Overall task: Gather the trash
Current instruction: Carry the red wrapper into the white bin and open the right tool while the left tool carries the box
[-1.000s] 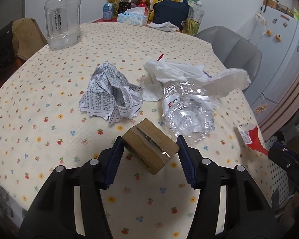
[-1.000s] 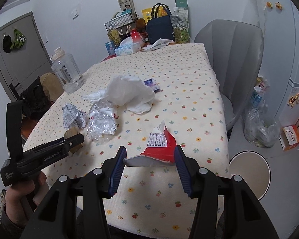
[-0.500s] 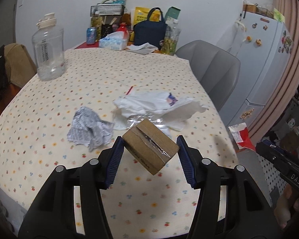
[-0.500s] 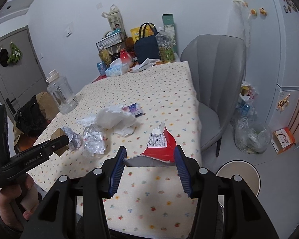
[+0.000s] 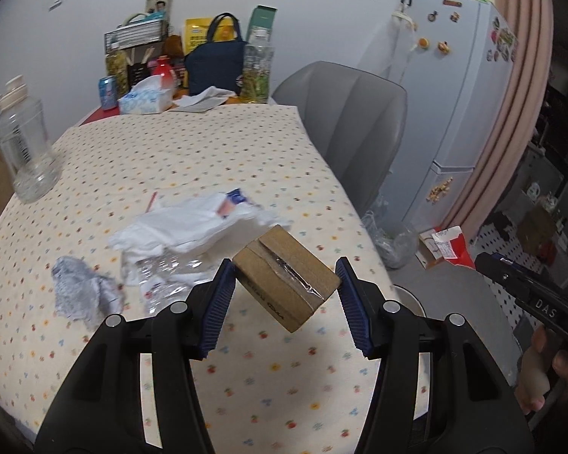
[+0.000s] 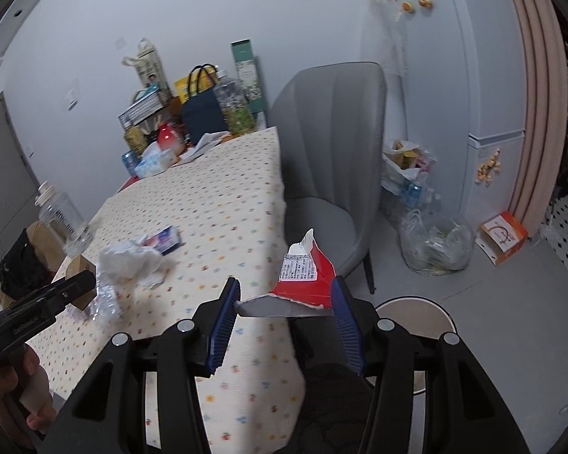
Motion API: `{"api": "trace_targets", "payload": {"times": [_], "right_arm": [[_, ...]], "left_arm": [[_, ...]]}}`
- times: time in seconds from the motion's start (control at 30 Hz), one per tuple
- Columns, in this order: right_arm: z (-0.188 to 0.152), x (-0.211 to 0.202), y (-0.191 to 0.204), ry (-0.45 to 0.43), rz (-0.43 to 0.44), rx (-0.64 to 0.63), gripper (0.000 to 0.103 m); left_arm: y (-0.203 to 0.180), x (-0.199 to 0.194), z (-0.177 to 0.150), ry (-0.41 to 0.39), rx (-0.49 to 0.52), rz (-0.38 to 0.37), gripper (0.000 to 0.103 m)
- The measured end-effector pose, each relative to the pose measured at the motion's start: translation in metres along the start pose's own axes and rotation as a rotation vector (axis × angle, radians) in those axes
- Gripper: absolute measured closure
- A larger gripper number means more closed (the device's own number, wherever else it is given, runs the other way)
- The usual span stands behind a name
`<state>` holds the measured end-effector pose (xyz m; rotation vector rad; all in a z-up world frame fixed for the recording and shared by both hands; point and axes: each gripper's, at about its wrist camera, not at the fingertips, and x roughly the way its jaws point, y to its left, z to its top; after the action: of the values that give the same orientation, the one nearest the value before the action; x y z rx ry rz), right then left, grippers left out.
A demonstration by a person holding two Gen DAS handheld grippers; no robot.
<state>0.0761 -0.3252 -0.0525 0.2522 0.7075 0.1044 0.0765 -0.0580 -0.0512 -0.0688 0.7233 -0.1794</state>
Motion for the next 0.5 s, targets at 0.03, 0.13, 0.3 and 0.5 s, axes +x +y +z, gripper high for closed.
{"api": "trace_targets", "payload": {"times": [0.03, 0.13, 0.3, 0.5], "right_arm": [[0.0, 0.0, -0.005, 0.0, -0.008, 0.006, 0.054], [0.001, 0.005, -0.025, 0.005, -0.036, 0.038, 0.054], [-0.001, 0.016, -0.059, 0.025, -0.073, 0.098, 0.054], [-0.005, 0.036, -0.097, 0.05, -0.104, 0.16, 0.054]], "left_arm": [[-0.005, 0.004, 0.002, 0.003, 0.009, -0.007, 0.048], [-0.024, 0.018, 0.009, 0.02, 0.034, -0.038, 0.048], [-0.055, 0.049, 0.015, 0.068, 0.068, -0.075, 0.048], [-0.086, 0.079, 0.018, 0.117, 0.093, -0.107, 0.048]]}}
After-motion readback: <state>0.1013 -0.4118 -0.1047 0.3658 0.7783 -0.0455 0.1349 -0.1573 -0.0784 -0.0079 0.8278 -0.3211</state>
